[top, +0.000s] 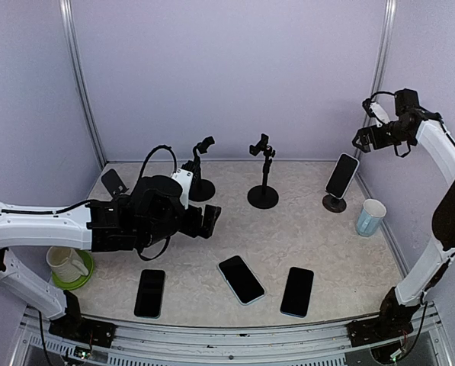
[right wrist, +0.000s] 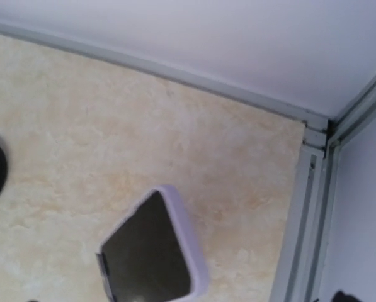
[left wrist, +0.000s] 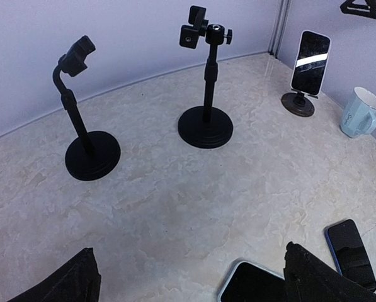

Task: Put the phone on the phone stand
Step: Install the phone onto the phone stand, then pick up the phone at the center of the board.

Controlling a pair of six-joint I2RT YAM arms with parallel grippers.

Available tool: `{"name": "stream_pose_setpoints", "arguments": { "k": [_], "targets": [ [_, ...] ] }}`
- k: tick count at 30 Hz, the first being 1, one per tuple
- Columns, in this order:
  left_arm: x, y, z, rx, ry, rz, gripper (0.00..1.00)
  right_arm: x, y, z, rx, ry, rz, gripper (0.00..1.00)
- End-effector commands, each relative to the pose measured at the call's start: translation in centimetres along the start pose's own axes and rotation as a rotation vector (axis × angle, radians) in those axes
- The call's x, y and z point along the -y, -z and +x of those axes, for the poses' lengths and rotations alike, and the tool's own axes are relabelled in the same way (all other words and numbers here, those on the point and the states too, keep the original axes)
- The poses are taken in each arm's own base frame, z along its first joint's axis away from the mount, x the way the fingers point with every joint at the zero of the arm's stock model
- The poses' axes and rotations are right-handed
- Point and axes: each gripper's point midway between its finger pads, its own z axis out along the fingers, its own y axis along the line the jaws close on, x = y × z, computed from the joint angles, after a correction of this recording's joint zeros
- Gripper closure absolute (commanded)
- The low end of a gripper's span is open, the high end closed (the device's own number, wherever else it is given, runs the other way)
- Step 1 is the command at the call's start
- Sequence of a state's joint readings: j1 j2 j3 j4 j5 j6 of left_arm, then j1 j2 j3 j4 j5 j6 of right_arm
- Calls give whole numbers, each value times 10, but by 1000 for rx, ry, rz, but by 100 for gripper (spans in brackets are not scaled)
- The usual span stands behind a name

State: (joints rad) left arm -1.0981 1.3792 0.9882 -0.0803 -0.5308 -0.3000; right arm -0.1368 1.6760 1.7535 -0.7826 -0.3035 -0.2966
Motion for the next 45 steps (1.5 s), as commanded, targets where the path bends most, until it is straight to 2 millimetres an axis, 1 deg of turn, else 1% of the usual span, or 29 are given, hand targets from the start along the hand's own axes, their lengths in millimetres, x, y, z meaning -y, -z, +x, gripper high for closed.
{"name": "stream_pose_setpoints", "arguments": {
  "k": [1, 4, 6, 8, 9, 11, 12, 15, 17, 18, 19, 20, 22, 23, 26, 28, 31, 35, 40, 42, 45],
  "targets": [
    [-11, 8, 3, 21, 77, -9, 1, -34, 33, -40, 160, 45, 31, 0],
    [-15, 13, 10, 30, 117, -1, 1, -63, 51, -55, 236, 88, 4, 0],
    [-17, 16, 15, 32, 131, -1, 1, -86, 67, -63, 314, 115, -45, 0],
    [-21, 19, 21, 33, 139, -9, 1, -116, 89, -71, 425, 152, -160, 0],
    [-23, 20, 24, 33, 142, -12, 1, -129, 99, -71, 463, 149, -221, 0],
    [-26, 22, 34, 29, 145, -18, 1, -149, 109, -68, 484, 143, -303, 0],
    [-27, 23, 38, 29, 147, -20, 1, -157, 110, -66, 475, 145, -322, 0],
    [-30, 27, 45, 31, 152, -29, 1, -179, 103, -55, 420, 112, -406, 0],
    [-32, 30, 49, 37, 156, -38, 1, -199, 102, -44, 419, 81, -546, 0],
    [-33, 32, 50, 41, 159, -41, 1, -216, 109, -41, 458, 87, -663, 0],
    [-34, 32, 52, 41, 163, -45, 1, -228, 109, -31, 454, 74, -755, 0],
    [-36, 33, 53, 43, 167, -52, 1, -242, 115, -25, 467, 65, -872, 0],
    [-38, 35, 55, 47, 173, -62, 1, -260, 124, -13, 455, 25, -1051, 0],
    [-38, 36, 56, 48, 173, -66, 1, -264, 124, -10, 457, 15, -1063, 0],
    [-40, 39, 60, 51, 176, -74, 1, -271, 116, -8, 475, 13, -965, 0],
    [-40, 40, 61, 55, 175, -76, 1, -271, 106, -5, 433, -40, -915, 0],
    [-41, 41, 61, 57, 172, -82, 1, -285, 100, 8, 349, -10, -973, 0],
    [-44, 41, 62, 61, 168, -98, 1, -300, 81, 26, 277, 24, -913, 0],
    [-45, 41, 61, 64, 168, -106, 1, -308, 64, 40, 218, -41, -906, 0],
    [-46, 41, 62, 63, 167, -109, 1, -308, 47, 46, 169, -47, -817, 0],
    [-47, 41, 63, 62, 170, -113, 1, -316, 34, 54, 104, -28, -745, 0]
  ]
}}
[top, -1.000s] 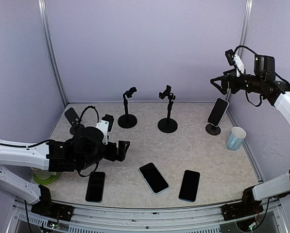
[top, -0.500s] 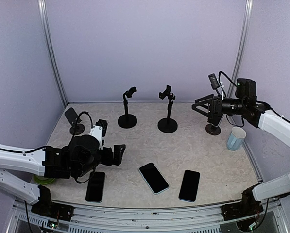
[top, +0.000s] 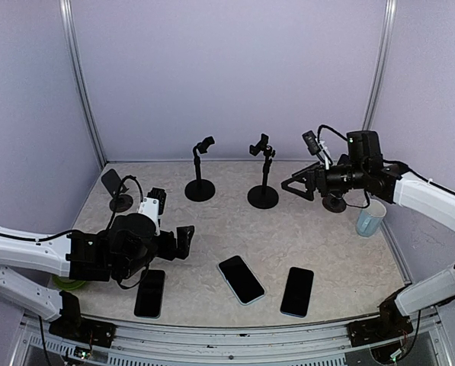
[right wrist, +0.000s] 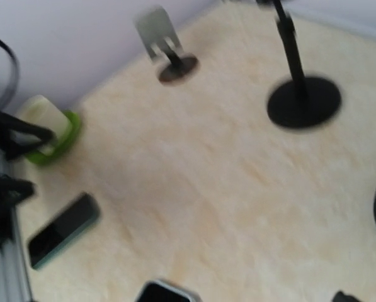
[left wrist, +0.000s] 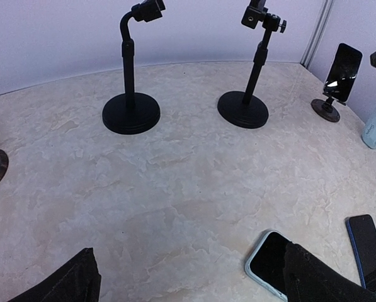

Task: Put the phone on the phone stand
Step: Pick up the phone at the center of the board.

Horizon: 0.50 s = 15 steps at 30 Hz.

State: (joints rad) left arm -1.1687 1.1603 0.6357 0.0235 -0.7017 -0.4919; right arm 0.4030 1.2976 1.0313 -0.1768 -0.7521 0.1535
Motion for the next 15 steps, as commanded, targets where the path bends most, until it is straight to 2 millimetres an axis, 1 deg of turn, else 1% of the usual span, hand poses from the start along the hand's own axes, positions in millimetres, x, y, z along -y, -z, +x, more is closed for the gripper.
{"name": "stream_pose_setpoints", "arguments": {
  "k": [1, 4, 7, 11, 15],
  "targets": [
    [-3, 3, -3, 23, 25, -9, 1, 14, -21, 23, -112, -30, 140, 0],
    [-5, 3, -2, 23, 27, -13, 1, 7, -38, 39, -192, -20, 150, 0],
    [-6, 3, -1, 23, 26, -15, 1, 8, -53, 59, -280, 11, 209, 0],
    [-7, 4, -2, 25, 28, -19, 1, 5, -67, 77, -371, 42, 268, 0],
    [-9, 6, -2, 26, 32, -20, 1, 4, -80, 104, -499, 48, 339, 0]
  ]
}}
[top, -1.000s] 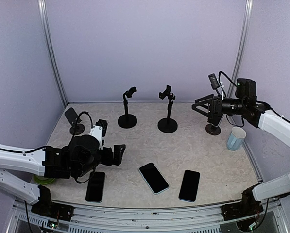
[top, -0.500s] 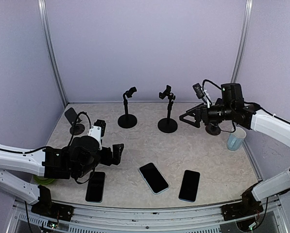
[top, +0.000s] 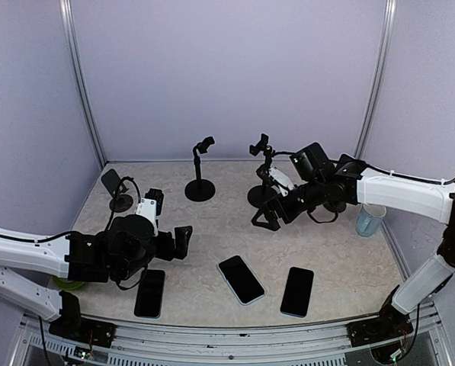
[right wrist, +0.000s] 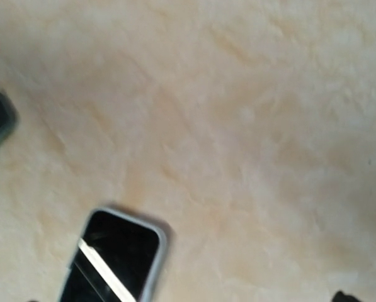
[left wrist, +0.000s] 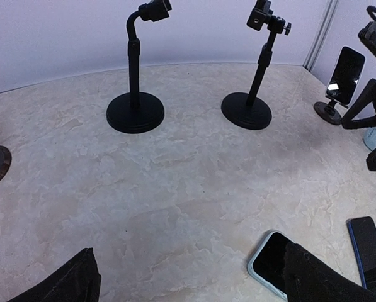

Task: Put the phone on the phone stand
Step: Pick up the phone at the center of the board.

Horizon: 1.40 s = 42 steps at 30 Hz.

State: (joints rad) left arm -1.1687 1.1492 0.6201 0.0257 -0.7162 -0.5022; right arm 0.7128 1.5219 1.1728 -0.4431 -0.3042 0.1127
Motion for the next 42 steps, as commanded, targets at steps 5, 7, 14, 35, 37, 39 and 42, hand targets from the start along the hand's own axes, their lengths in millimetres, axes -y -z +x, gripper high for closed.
{"name": "stream_pose_setpoints", "arguments": {
  "k": [5, 7, 14, 35, 37, 39, 42],
  "targets": [
    [-6, 6, -4, 25, 30, -7, 1, -11, -38, 36, -187, -34, 113, 0],
    [-5, 6, -4, 24, 32, -3, 1, -22, -44, 38, -166, -88, 53, 0],
    [-9, 10, 0, 26, 36, 6, 1, -32, -58, 65, -230, -183, 50, 0],
    [-12, 22, 2, 74, 65, 95, 1, -71, -87, 87, -304, -203, 320, 0],
    [-11, 21, 3, 72, 63, 102, 1, -80, -89, 85, -303, -199, 269, 0],
    [-9, 19, 4, 68, 60, 111, 1, -84, -93, 91, -330, -197, 247, 0],
    [-7, 17, 4, 65, 54, 113, 1, -90, -97, 102, -360, -183, 240, 0]
  ]
}}
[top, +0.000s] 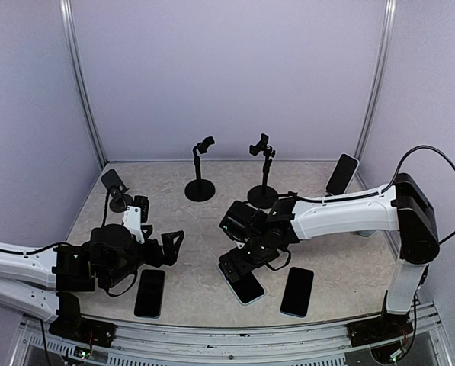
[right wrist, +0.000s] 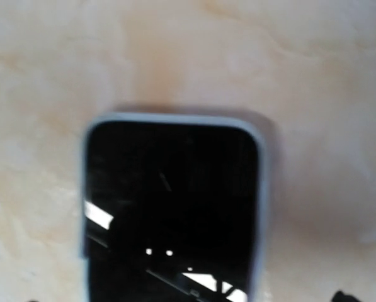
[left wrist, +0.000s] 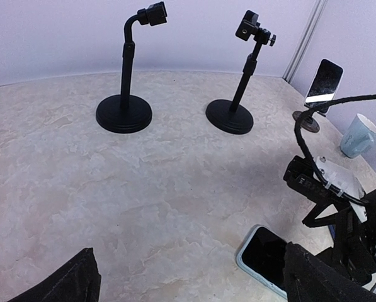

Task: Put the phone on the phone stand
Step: Pick up the phone at the center of the board.

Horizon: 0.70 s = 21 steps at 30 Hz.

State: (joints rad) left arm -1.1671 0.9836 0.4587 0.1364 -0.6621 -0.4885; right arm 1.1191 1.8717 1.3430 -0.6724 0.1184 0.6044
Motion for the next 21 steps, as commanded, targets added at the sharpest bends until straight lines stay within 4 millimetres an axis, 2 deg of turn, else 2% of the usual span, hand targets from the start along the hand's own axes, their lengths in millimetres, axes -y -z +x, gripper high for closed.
{"name": "stream_pose_setpoints", "arguments": {
  "k": [1, 15, 21],
  "targets": [
    [6, -3, -2, 11, -9, 25, 1, -21, -3, 7, -9, 9, -61, 0],
    [-1, -11, 2, 1, -5, -6, 1, -9, -29, 44, -104, 23, 24, 0],
    [-7, -14, 1, -4, 6, -24, 1, -9, -35, 48, -119, 34, 43, 0]
  ]
}}
